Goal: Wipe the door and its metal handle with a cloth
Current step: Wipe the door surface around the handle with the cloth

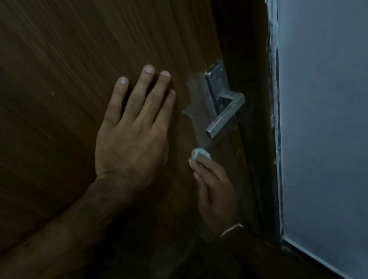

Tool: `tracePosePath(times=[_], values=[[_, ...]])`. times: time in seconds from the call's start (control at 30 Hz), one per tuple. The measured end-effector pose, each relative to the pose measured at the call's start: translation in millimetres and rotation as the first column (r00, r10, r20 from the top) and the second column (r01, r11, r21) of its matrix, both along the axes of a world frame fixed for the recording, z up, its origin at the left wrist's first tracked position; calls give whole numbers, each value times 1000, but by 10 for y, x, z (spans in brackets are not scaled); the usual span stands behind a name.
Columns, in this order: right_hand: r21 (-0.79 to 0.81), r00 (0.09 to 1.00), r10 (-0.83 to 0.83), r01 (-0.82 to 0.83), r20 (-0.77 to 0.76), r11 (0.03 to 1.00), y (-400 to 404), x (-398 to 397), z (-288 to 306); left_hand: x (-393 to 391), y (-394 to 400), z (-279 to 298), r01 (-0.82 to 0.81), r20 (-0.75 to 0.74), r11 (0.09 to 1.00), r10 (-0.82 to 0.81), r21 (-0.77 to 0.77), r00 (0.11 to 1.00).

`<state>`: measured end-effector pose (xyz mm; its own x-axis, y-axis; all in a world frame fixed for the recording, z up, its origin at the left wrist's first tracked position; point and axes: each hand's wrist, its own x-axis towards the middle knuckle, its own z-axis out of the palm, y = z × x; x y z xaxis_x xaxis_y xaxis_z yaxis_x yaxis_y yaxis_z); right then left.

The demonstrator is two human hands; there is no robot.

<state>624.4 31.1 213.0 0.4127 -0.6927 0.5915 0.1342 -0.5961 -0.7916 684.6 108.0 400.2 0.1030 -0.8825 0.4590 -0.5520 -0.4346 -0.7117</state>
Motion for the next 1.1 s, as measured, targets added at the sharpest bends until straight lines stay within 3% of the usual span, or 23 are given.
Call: tracePosePath(times=[0.13, 0.33, 0.47, 0.6, 0.7, 0.8, 0.97, 1.1], values=[[282, 990, -123, 102, 61, 954, -196, 25, 119, -38, 20, -198, -4, -18, 1000, 4, 13, 1000], [452, 988, -144, 104, 55, 886, -414, 33, 149, -62, 67, -463, -93, 7, 994, 92, 64, 996], [374, 994, -87, 55, 71, 926, -375, 61, 187, -69, 41, -526, -47, -17, 999, 47, -9, 999], [501, 977, -211, 160, 45, 851, -705, 99, 179, -59, 35, -547, -37, -53, 999, 37, 9, 998], [440, 978, -209, 177, 24, 881, -761, 137, 173, -61, 52, -546, -31, -53, 999, 30, -27, 998], [483, 962, -272, 234, 9, 844, -883, 170, 117, -68, 26, -566, -12, -72, 1000, 11, -18, 997], [478, 969, -246, 209, 16, 853, -885, 130, 173, -38, 18, -584, -6, -51, 1000, 5, -28, 999], [375, 988, -149, 126, 35, 918, -622, 60, 153, -21, 29, -595, -17, -27, 999, 16, -40, 1000]])
